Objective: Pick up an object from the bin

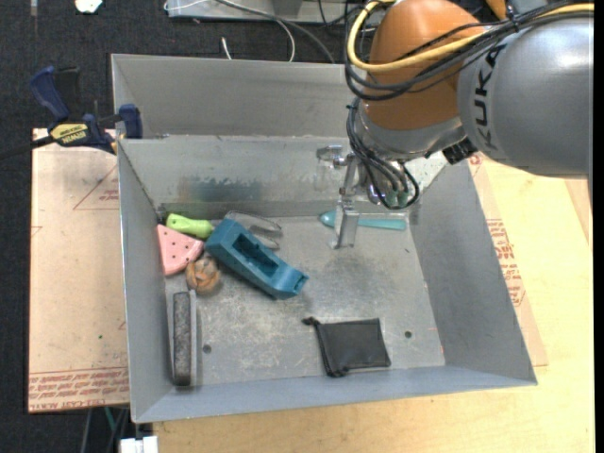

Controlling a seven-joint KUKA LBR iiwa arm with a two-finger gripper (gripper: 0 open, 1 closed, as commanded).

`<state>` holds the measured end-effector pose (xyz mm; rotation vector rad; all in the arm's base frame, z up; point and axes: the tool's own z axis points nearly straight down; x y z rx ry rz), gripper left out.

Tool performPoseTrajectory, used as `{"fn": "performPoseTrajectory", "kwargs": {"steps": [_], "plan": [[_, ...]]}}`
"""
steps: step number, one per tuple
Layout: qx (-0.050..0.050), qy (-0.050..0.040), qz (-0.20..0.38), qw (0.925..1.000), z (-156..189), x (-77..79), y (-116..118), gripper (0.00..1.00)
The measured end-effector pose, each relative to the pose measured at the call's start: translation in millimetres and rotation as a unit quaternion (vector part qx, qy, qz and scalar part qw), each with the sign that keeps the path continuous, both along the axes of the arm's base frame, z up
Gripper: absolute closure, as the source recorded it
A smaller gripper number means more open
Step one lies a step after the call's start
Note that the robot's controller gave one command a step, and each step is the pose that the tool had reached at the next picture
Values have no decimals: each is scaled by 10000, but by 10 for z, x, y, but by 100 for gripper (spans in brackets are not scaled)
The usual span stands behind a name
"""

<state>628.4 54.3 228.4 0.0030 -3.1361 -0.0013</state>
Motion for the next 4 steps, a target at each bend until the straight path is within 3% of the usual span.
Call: {"fn": "performPoseTrajectory", "kwargs": {"steps": [1,2,3,4], "plan": [[3,-39,-6,10000,54,12,-2,0],[8,-58,-27,10000,-535,-178,402,0],[6,-107,264,9996,-1202,-355,543,0],[14,-61,-27,10000,-1273,-483,676,0]]}}
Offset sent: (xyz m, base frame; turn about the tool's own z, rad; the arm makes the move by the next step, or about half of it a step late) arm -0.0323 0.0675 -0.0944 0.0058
